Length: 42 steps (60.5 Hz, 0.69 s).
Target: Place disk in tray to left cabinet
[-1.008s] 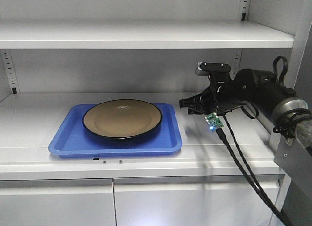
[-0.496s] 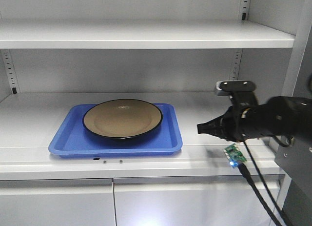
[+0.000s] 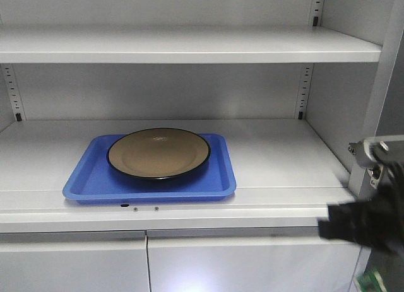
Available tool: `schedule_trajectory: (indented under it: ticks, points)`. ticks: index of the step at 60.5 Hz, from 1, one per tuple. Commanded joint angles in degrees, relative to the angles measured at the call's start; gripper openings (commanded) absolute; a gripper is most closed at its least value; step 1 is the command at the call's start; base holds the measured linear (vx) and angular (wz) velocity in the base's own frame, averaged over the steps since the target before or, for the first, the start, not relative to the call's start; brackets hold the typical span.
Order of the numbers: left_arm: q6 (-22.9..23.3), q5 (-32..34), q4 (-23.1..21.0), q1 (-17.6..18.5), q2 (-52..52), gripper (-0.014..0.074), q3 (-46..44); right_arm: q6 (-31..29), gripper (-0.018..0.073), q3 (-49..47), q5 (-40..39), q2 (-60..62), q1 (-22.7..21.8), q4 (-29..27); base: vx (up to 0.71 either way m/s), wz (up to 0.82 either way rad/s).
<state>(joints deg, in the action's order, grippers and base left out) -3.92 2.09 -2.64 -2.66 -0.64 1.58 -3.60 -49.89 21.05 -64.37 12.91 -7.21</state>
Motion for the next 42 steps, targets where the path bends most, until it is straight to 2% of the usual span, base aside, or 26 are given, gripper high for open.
schedule_trajectory:
  ticks: [1,12,18,27,36,42]
  points:
    - [0.02,4.27,-0.29,0.04,0.07,-0.0008,1.81,-0.57,-0.0009,4.72,-7.05,6.33,-0.39,0.45,0.00,0.00]
    - [0.02,4.27,-0.29,0.04,0.07,-0.0008,1.81,-0.57,-0.0008,22.83,-23.43,18.08,-0.41,0.59,0.00,0.00]
    - [0.02,4.27,-0.29,0.04,0.07,-0.0008,1.81,-0.92,-0.0006,31.47,-29.39,26.04,-0.41,0.75,0.00,0.00]
    - [0.02,4.27,-0.29,0.04,0.07,-0.0008,1.81,-0.50,-0.0006,40.99,-28.05,35.50,-0.41,1.03,0.00,0.00]
    - [0.02,4.27,-0.29,0.04,0.07,-0.0008,1.81,-0.49,-0.0006,48.05,-28.00,44.02,-0.41,4.87,0.00,0.00]
    - [0.02,4.27,-0.29,0.04,0.07,-0.0008,1.81,-0.49,-0.0006,52.33,-28.34,49.56,-0.85,4.95,0.00,0.00]
